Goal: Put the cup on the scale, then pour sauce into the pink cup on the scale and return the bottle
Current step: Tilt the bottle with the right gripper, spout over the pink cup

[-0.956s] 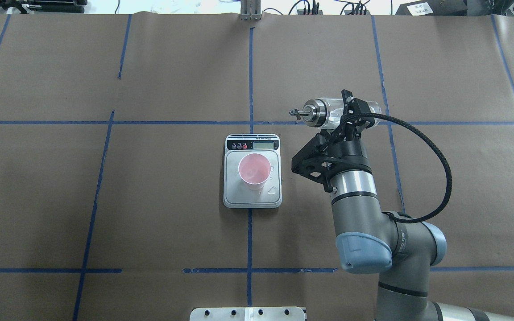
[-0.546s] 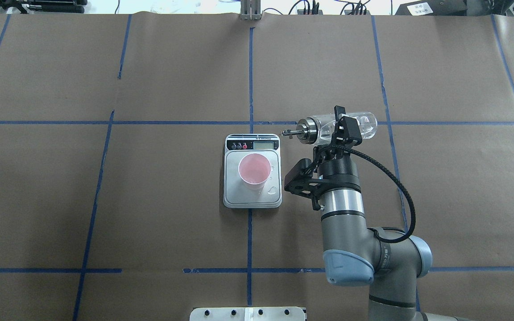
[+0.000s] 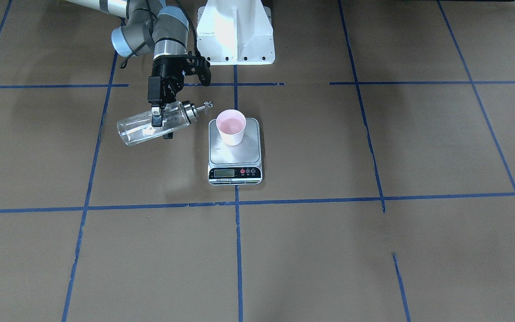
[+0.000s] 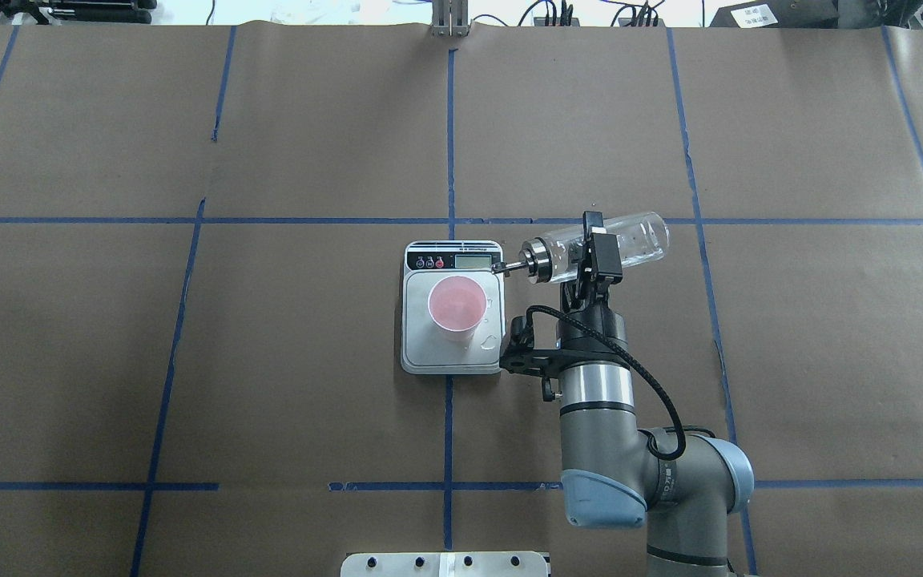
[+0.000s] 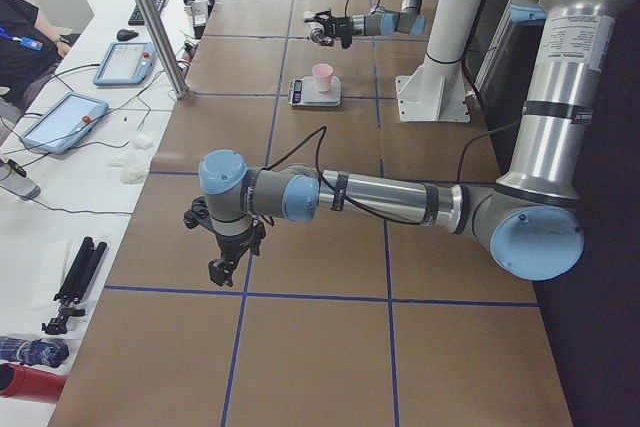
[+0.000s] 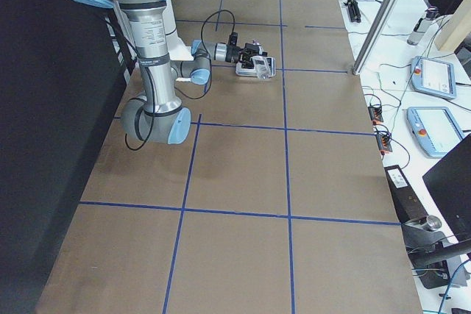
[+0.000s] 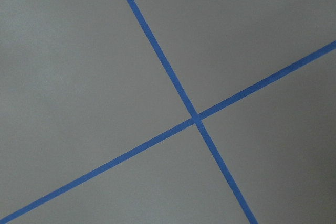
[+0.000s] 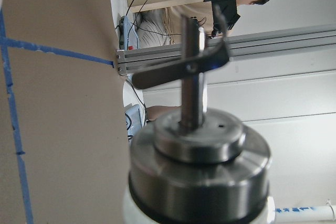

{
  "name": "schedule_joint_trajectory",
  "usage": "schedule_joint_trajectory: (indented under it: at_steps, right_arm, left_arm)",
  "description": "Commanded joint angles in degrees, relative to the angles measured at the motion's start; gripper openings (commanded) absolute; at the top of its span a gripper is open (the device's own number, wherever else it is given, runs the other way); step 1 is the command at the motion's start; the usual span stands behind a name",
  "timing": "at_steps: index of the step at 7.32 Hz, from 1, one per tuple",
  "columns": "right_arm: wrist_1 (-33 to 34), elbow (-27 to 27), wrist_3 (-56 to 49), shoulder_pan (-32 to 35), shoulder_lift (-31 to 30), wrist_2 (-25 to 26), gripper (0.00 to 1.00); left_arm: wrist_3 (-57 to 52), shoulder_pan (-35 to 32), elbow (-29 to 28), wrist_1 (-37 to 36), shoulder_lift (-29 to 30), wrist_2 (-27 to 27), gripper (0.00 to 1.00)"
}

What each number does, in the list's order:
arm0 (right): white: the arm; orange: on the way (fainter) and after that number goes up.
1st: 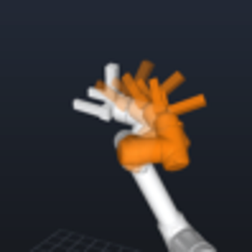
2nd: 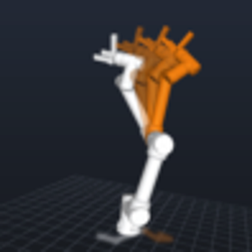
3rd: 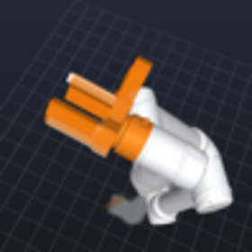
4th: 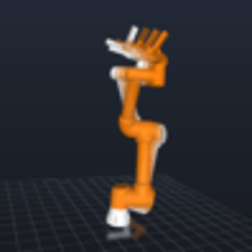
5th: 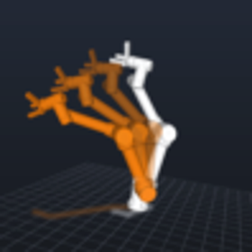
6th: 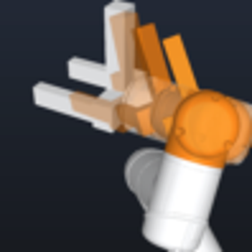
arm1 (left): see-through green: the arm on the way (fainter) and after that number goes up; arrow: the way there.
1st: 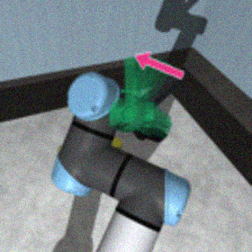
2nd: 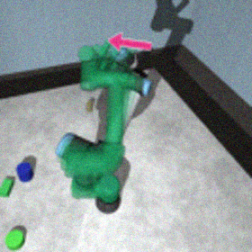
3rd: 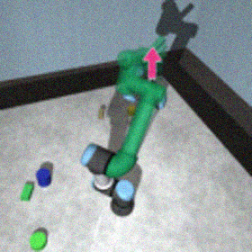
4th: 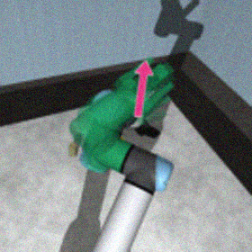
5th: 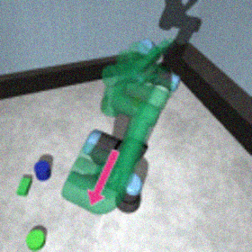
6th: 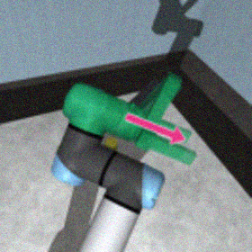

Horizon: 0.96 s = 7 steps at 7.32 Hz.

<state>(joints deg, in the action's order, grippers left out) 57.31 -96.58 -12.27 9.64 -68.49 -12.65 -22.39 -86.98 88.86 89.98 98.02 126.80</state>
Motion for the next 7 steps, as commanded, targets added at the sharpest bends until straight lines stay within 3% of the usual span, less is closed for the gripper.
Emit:
schedule_joint_trajectory:
  at_steps: [1, 3, 7]
  right_arm:
    - [-0.01, 0.60, -6.77, -0.41, -0.06, 2.10, 0.00]
    - [-0.01, 0.61, -13.38, -0.85, 0.38, 3.69, 0.00]
    - [0.08, 0.69, -16.55, -1.03, 1.08, 3.87, 0.00]
  left_arm:
    - [-0.02, -0.12, 0.00, -0.07, 0.06, 0.02, 1.00]
    - [-0.10, -0.65, 0.00, -0.16, 0.24, -0.07, 1.00]
    - [-0.11, -0.65, -0.53, -0.07, 0.41, -0.07, 1.00]
